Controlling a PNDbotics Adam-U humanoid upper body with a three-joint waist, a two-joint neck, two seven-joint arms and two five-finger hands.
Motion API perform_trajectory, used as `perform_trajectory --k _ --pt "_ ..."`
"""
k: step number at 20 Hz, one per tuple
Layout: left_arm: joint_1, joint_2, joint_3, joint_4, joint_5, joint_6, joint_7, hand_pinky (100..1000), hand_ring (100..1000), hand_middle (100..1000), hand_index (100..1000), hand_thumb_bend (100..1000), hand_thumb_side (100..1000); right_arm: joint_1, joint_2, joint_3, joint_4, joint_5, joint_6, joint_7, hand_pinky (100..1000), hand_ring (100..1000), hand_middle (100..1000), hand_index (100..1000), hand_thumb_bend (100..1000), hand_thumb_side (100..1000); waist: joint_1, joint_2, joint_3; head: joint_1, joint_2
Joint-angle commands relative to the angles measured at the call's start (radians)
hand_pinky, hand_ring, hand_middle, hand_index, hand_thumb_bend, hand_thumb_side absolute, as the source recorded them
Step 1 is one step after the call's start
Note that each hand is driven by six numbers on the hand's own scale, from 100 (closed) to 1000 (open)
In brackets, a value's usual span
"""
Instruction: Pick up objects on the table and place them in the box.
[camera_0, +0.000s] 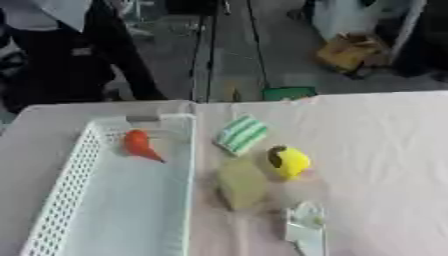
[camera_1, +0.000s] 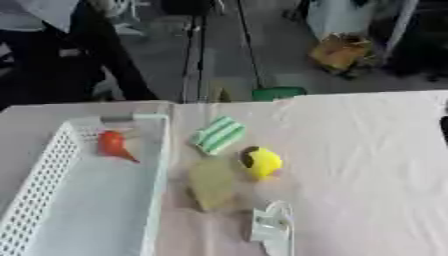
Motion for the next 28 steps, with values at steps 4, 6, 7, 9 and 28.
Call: perform_trajectory --k 4,6,7,9,28 --pt "-0.011 0.013 0.000 -0.012 0.005 -0.002 -0.003 1000 941 960 972 113 1000 -0.008 -0.015 -0.005 -0.018 -0.001 0.000 0.000 843 900 838 874 100 1000 -0.003 -0.012 0.001 0.002 -0.006" --pt "-0.011 0.013 0.000 -0.012 0.005 -0.002 -0.004 1000 941 960 972 113 1000 -0.008 -0.015 -0.004 -0.018 -0.002 0.000 0.001 844 900 838 874 100 1000 -0.004 -0.012 0.001 0.001 -0.006" --pt "-0.012 0.013 0.000 -0.012 0.005 -0.001 -0.004 1000 941 960 972 113 1000 -0.008 -0.015 -0.004 -0.018 -0.002 0.000 0.001 844 900 838 874 100 1000 -0.004 -0.012 0.001 0.001 -0.006" --pt "-0.012 0.013 0.000 -0.012 0.005 -0.001 -0.004 1000 941 961 972 113 1000 -0.009 -0.019 -0.004 -0.018 -0.001 0.000 0.001 844 900 839 875 100 1000 -0.004 -0.012 0.001 0.001 -0.003" --pt "-0.012 0.018 -0.015 -0.012 0.018 0.010 -0.025 1000 941 962 971 114 1000 0.009 -0.396 0.164 -0.018 -0.067 0.033 0.292 836 860 834 904 283 1000 -0.026 -0.036 0.007 -0.021 0.028"
